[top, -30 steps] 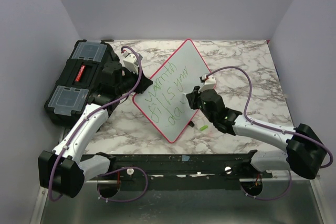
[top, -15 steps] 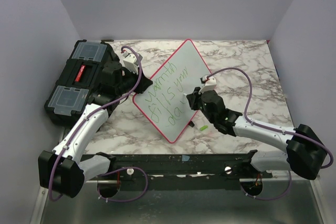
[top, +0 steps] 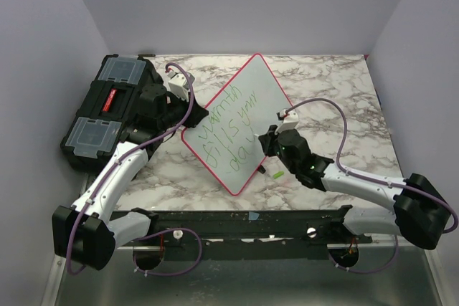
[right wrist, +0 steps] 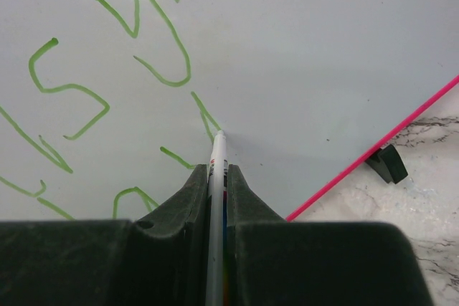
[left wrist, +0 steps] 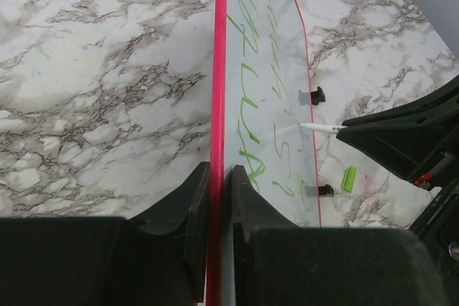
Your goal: Write a sentence on the whiteboard
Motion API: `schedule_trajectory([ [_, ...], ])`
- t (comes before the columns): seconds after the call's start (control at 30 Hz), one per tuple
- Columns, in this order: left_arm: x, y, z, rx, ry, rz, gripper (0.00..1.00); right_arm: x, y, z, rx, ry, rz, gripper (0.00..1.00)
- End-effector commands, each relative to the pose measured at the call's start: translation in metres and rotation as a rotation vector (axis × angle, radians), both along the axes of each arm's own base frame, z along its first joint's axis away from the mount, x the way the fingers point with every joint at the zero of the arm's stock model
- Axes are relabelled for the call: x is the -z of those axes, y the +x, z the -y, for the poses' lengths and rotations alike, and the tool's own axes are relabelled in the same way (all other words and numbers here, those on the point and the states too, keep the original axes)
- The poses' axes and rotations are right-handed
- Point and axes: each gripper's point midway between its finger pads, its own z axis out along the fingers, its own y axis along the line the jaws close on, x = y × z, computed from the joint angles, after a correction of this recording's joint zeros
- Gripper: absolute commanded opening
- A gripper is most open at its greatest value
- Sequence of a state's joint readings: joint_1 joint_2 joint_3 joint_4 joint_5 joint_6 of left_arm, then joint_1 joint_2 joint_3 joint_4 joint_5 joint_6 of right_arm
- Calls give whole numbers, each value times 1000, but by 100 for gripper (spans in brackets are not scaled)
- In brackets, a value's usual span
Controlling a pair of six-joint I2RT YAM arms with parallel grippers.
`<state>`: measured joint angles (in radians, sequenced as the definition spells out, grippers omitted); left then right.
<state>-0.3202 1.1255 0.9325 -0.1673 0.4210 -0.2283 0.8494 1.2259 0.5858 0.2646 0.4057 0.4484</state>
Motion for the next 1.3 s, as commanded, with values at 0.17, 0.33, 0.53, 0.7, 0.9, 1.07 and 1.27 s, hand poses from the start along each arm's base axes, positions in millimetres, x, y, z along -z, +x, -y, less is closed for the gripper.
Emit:
schedule_trajectory([
  [0.17,-5,0,2,31,22,63,0,50,-26,13,-24,-57,-137,1],
  [0.33,-6,1,2,32,22,64,0,60,-32,19,-17,-66,-161,1],
  [0.53,-6,1,2,31,22,64,0,69,-39,25,-9,-72,-188,1],
  [0.7,-5,1,3,31,21,61,0,75,-44,26,-12,-62,-215,1],
  [0.9,-5,1,2,31,23,62,0,83,-52,27,-16,-49,-262,1],
  [1.07,-5,1,3,33,22,62,0,93,-62,27,-23,-39,-311,1],
  [1.27,-5,1,2,32,22,63,0,98,-69,25,-44,-19,-342,1],
])
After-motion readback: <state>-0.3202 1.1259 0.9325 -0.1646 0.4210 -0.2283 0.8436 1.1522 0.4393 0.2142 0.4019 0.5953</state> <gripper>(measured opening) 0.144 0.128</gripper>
